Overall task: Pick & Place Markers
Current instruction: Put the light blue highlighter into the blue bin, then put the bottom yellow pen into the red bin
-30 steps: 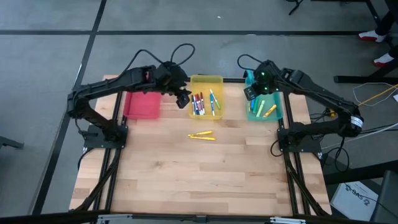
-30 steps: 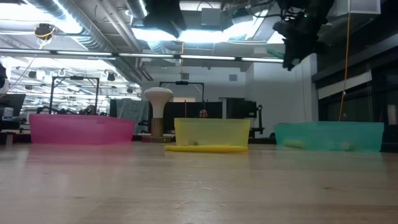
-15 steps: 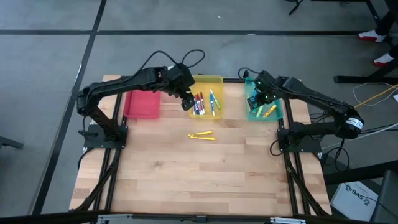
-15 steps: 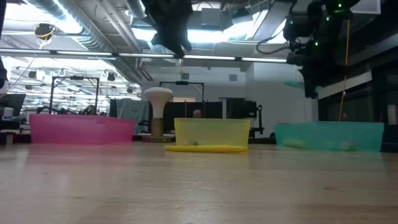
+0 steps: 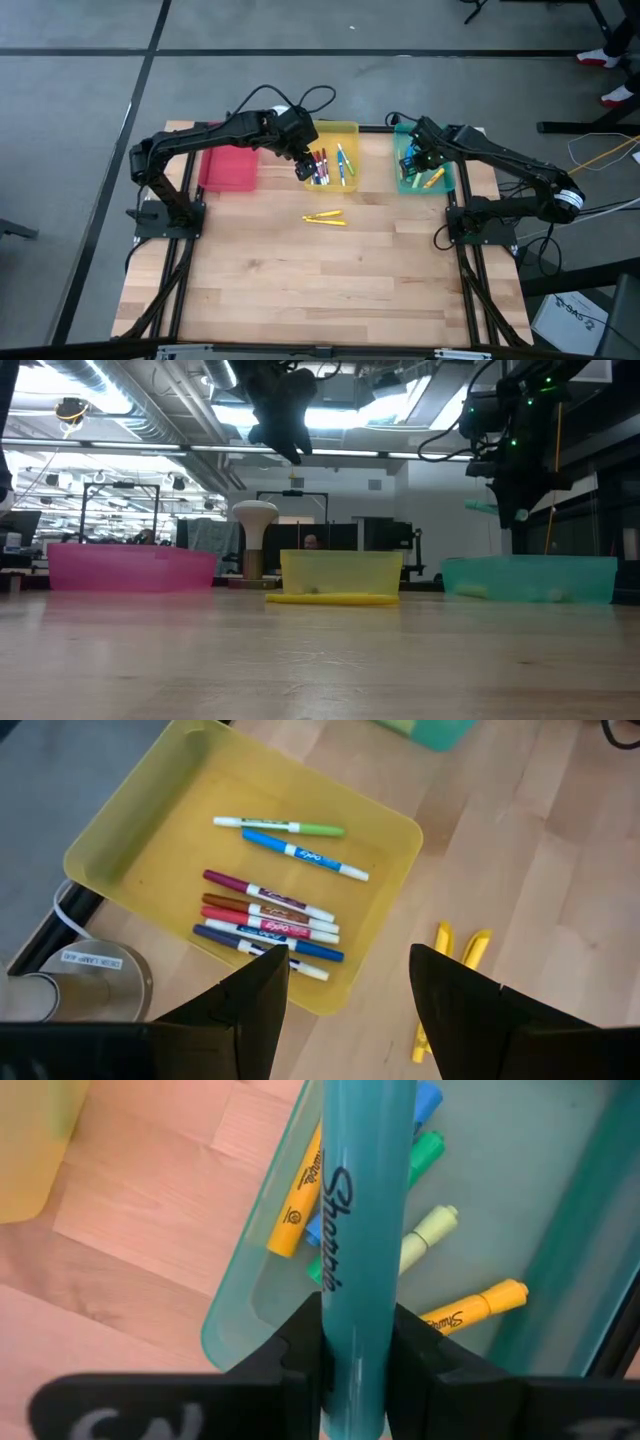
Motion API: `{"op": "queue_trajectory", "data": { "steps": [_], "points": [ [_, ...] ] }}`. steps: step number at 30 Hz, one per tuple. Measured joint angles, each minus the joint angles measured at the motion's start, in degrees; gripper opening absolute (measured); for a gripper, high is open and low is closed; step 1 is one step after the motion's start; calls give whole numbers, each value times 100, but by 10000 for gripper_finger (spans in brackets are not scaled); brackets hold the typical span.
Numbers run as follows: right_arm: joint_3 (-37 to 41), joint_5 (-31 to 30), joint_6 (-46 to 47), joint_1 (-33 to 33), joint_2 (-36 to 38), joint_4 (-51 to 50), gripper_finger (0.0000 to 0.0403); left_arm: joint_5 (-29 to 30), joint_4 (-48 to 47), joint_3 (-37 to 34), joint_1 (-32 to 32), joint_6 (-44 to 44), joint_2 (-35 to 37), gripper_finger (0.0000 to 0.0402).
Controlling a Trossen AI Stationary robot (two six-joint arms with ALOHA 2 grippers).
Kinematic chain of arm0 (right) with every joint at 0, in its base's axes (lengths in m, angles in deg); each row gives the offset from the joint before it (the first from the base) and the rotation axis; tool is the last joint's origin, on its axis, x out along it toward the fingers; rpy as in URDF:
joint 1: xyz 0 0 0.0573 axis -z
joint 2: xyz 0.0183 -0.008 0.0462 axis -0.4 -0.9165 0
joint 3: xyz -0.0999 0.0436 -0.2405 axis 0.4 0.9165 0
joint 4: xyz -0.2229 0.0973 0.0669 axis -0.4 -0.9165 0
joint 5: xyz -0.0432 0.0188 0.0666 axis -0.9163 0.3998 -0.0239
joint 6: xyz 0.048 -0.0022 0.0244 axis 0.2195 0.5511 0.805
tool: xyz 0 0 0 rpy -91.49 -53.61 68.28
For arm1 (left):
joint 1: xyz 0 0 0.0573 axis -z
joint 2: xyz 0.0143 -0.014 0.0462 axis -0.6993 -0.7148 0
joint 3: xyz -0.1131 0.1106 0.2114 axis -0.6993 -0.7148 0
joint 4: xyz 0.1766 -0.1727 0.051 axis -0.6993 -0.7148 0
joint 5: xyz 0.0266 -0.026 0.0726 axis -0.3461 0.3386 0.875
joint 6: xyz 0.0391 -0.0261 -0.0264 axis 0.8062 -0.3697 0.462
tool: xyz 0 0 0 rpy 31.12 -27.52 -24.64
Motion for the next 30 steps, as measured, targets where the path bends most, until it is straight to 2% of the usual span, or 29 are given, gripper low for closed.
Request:
{"op": "queue_trajectory", "data": {
  "steps": [2, 4, 7, 10, 14, 19, 30],
  "points": [
    [0, -1, 3, 1, 0, -12, 67, 0, 0, 1, 2, -20, -2, 203],
    [2, -65, 64, 1, 0, -27, 85, 0, 0, -1, 1, -21, 0, 203],
    [2, -393, 296, 0, 0, -149, 157, 0, 0, -1, 2, -22, 0, 203],
    [2, -456, 323, 1, 0, -233, 224, 3, 0, 1, 2, -24, -2, 203],
    [2, -446, 323, -1, 0, -233, 280, 3, 0, 1, 1, -24, 0, 203],
    [2, -222, 317, -1, 0, -199, 296, -3, 0, 1, 25, -141, -1, 203],
    [2, 1404, 267, -270, 4, 829, 298, -317, 0, 0, 526, -394, 0, 203]
  ]
}}
